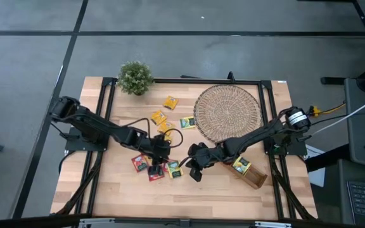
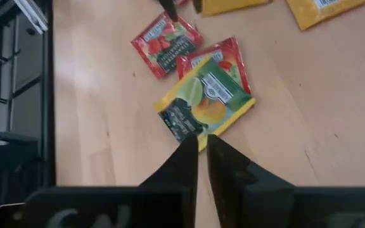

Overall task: Pick & Place Tea
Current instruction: Put the bottom yellow tea bag into the middle slot of the wooden organizer

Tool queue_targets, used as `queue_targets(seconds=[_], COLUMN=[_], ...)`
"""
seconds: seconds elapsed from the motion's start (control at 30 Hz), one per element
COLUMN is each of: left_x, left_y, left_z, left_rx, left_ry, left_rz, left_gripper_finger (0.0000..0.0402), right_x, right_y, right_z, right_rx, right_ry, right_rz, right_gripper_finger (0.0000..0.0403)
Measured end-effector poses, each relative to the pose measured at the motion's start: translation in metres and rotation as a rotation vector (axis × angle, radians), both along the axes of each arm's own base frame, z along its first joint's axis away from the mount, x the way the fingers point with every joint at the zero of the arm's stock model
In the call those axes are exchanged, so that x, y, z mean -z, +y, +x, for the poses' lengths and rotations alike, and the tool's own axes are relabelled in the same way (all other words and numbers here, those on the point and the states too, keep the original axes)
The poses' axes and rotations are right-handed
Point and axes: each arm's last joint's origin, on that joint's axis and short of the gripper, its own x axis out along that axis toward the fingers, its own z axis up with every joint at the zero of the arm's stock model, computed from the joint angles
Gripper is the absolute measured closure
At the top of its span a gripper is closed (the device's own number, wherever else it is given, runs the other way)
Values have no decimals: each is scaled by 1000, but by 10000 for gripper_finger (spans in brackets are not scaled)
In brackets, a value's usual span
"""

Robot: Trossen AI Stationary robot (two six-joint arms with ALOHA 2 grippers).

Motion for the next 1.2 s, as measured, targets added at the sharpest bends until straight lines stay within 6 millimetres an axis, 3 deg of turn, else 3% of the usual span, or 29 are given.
queue_targets(seconds=[0.23,0.47,0.7,0.97,1.2], left_x=[13,23,45,74,75], left_y=[-2,-7,-14,-7,-6], left_z=[4,7,16,21,22], left_rx=[32,73,134,44,-36], left_ry=[34,51,64,178,175], left_rz=[25,26,33,47,15], left_gripper_finger=[396,400,400,400,400], right_x=[-1,0,0,0,0], right_y=[0,0,0,7,13], right_z=[0,0,0,-2,-4], right_rx=[11,16,36,52,58], right_ry=[-5,-2,3,13,26], right_rz=[16,22,41,78,121], right_gripper_finger=[304,264,260,260,260])
